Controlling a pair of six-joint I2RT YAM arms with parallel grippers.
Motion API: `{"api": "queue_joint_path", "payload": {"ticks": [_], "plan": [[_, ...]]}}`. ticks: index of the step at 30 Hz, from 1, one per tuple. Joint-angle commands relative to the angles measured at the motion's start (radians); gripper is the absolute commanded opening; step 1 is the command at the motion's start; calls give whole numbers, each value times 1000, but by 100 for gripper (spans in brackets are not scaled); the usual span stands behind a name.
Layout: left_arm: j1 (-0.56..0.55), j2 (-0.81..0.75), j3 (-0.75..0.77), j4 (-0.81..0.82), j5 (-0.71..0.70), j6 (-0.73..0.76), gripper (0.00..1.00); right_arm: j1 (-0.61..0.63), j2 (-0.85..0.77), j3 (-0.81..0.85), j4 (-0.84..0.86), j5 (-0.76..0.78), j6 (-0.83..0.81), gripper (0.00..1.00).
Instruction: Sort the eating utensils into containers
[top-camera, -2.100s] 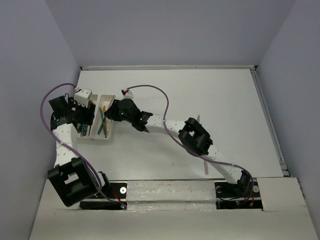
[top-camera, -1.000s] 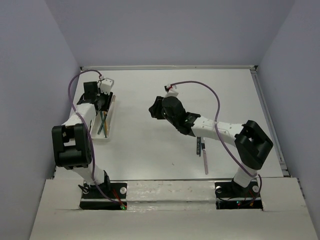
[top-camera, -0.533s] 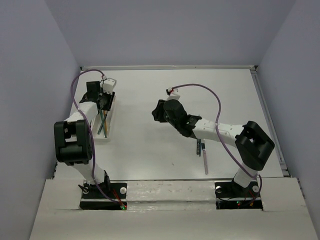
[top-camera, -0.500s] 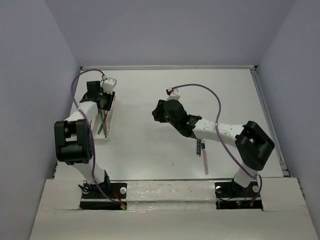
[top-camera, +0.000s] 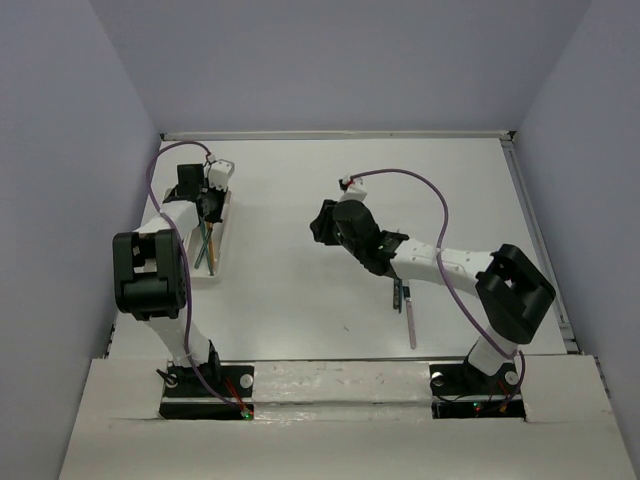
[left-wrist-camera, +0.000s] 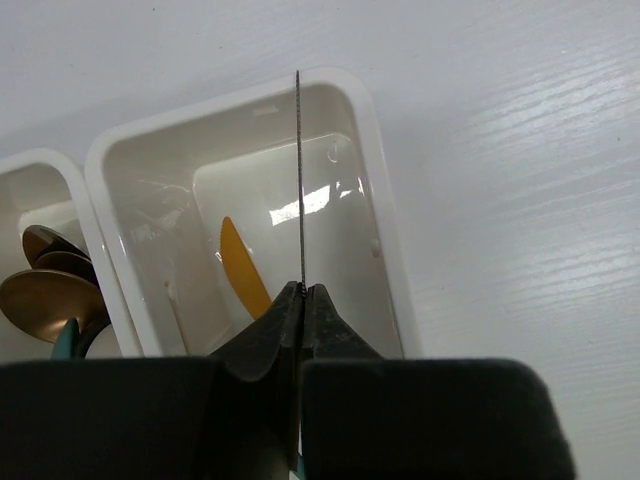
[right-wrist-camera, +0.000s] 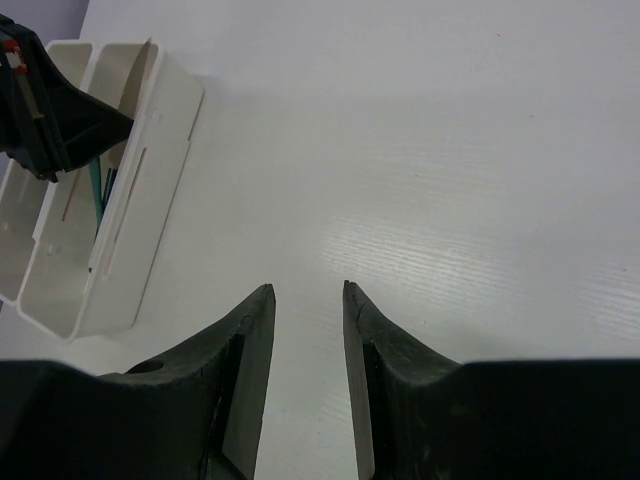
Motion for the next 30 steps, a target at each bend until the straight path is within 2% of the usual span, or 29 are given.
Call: {"api": "queue_joint_path", "payload": {"ticks": [1,12,26,27,30], "plan": [[-6,-35,26,-3,8,-23,2,-8,-45,-16,41,38,-16,39],[-6,-81,-2,-53,9,-43,0,-17,-74,-45,43,58,-22,39],[-4,-59,-23,-64,-11,-39,0,-27,-80,-58,27,43,-28,40],[-4,-55,-23,-64,-11,-39,3,-27,-80,-58,24,43,-28,40],[-4,-52,-19,-66,-11,-42,21,-36,-86,-59,13,43,-28,40]]}}
